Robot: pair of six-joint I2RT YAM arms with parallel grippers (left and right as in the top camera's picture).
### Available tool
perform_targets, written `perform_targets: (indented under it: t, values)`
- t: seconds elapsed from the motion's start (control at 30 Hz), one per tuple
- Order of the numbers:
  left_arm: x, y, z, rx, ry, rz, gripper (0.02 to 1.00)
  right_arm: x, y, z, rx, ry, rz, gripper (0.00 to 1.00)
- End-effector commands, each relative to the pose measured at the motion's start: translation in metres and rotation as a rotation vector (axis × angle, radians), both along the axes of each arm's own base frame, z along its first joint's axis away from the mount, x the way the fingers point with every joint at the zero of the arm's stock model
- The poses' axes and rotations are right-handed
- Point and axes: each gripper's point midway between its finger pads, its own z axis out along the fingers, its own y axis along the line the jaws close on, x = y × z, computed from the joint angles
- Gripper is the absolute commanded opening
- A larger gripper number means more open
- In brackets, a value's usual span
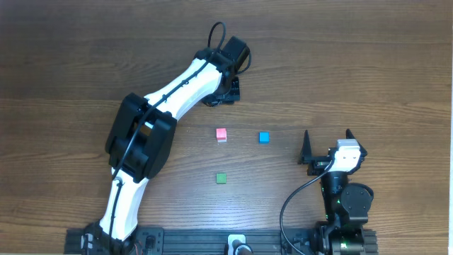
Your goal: Stack Cubes
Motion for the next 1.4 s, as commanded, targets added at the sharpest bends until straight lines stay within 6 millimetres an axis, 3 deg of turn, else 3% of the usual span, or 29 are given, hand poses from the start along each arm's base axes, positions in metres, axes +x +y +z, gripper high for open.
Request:
perform_targets:
  t: [0.03, 0.3, 0.47, 0.63, 0.83, 1.17, 1.4]
  values:
    - [0.001, -0.005, 0.037, -0.024, -0.057, -0.009, 0.226, 0.0, -0.001, -0.002, -0.001, -0.002, -0.004, 0.993]
    - [-0.033, -0.014, 0.097, -0.044, -0.082, -0.064, 0.207, 0.0, -0.001, -0.002, -0.001, -0.003, -0.004, 0.991]
    - [-0.063, -0.023, 0.114, -0.035, -0.089, -0.051, 0.191, 0.0, -0.001, -0.002, -0.001, -0.003, -0.004, 0.991]
    - [-0.091, -0.021, 0.116, -0.047, -0.099, -0.021, 0.178, 0.0, -0.001, -0.002, -0.001, -0.003, -0.004, 0.993]
    - [-0.116, -0.007, 0.104, -0.048, -0.084, 0.014, 0.172, 0.0, -0.001, -0.002, -0.001, -0.003, -0.004, 0.993]
    - [-0.115, -0.003, 0.097, -0.022, -0.088, 0.018, 0.174, 0.0, -0.001, -0.002, -0.001, -0.003, -0.004, 0.991]
    - [-0.115, -0.004, 0.079, 0.005, -0.052, 0.029, 0.174, 0.0, -0.001, -0.002, -0.001, -0.003, -0.004, 0.993]
